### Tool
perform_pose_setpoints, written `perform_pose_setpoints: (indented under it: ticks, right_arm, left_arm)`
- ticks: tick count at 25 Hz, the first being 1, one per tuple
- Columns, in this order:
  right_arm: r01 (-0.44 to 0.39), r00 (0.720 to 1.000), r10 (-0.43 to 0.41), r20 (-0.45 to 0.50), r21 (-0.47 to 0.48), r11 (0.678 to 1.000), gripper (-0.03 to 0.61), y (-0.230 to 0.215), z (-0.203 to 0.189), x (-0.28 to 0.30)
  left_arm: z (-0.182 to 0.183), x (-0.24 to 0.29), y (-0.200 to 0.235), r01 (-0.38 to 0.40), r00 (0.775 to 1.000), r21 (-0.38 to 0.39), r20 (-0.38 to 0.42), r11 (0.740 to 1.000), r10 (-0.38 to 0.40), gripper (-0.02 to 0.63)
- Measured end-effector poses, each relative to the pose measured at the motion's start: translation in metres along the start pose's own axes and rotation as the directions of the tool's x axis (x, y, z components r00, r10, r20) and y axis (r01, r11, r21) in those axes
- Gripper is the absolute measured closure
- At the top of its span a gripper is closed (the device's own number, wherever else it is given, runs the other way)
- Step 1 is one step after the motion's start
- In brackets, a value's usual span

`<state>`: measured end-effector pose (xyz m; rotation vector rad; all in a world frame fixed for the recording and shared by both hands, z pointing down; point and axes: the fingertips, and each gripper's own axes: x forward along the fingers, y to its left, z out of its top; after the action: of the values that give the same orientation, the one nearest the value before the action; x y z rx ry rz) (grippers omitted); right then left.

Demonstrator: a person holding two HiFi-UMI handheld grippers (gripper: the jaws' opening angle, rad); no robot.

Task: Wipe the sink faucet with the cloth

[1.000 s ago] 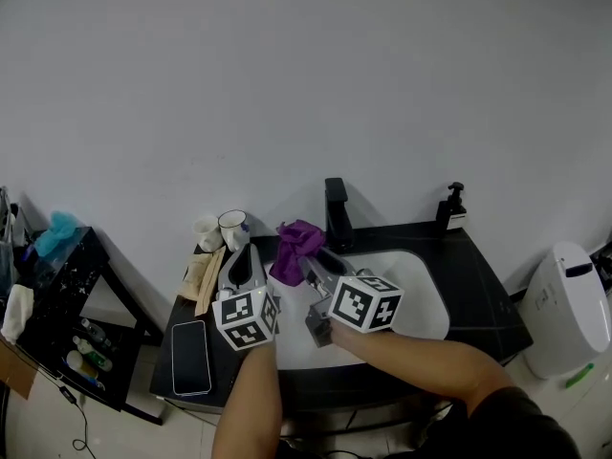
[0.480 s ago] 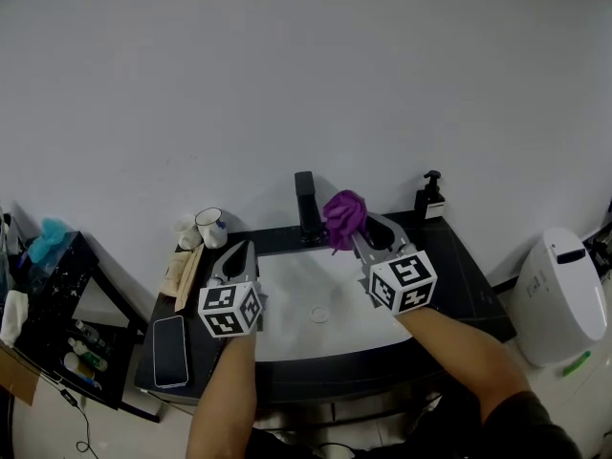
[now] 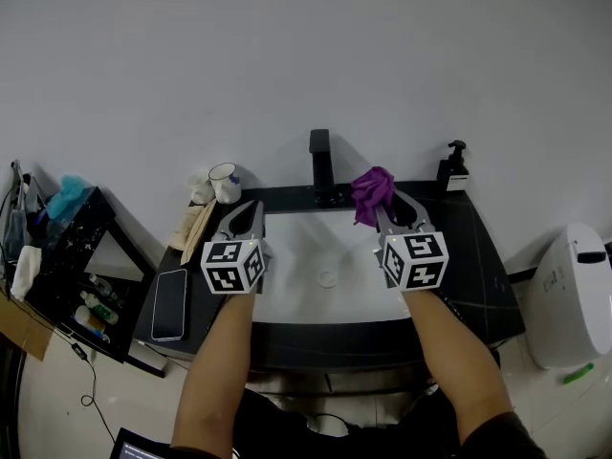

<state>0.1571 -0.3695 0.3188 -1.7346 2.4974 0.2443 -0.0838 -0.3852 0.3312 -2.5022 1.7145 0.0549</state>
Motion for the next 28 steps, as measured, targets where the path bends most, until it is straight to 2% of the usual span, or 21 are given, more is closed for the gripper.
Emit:
perform_pose_setpoints:
  ticks: [6,13,18,28]
  right_arm:
    - [0.018,0.999,-0.017,-0.03,0.011,1.0,0.492,-0.007,-0.008,0.001]
    - [0.029,0.999,-0.029,-0.03,0.01,1.0,0.492,-0.01,-0.008,0.001]
    - [0.019,1.0,-0.019,-0.009,-0.024,1.0,0.492,-0.006,-0.004,0.0]
    - [0.002,1.0,-0.002,-0.006,-0.042,0.999,0.494,0.0,-0.003,0.001]
  left_arm:
    - [-0.001,0.0,-0.01,0.018,1.0,0.064,-0.012,0.998,-0.017,0.597]
    - [-0.003,0.0,-0.012,0.023,1.0,0.08,-0.022,0.997,-0.021,0.597]
    - [-0.003,0.0,-0.01,0.012,1.0,0.071,-0.018,0.997,-0.011,0.597]
    - [-0.003,0.0,-0.016,0.026,0.999,0.122,-0.024,0.992,-0.023,0.597]
